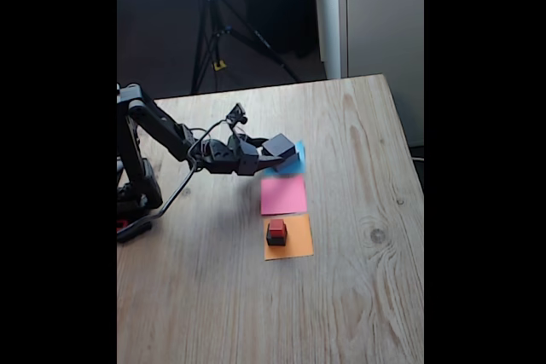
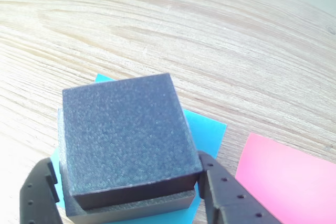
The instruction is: Tower of hanoi
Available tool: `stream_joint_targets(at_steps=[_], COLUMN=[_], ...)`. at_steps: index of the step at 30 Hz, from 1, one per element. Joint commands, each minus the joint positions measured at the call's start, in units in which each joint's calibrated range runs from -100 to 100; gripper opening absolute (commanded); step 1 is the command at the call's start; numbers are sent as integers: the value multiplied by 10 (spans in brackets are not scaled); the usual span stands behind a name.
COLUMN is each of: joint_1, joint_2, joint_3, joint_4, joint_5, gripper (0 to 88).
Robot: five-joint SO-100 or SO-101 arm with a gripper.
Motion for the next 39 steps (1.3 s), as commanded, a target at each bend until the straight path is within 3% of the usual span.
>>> stream_joint_targets(at_steps=[1, 5, 10, 12, 15, 18, 21, 24, 26, 39], joint_1=[4, -2, -15, -19, -21, -17, -7, 5, 17, 172], joint_2=[-49, -109, -246, -309, -393, -467, -524, -546, -553, -505], joint_3=[8, 32, 64, 73, 74, 42, -59, -178, -249, -692], joint_4=[-12, 0, 90, 136, 225, 359, 575, 746, 855, 1234], joint_5=[9, 9, 9, 9, 9, 9, -6, -60, -36, -45], gripper=[330, 346, 348, 309, 180, 75, 39, 8, 2, 2])
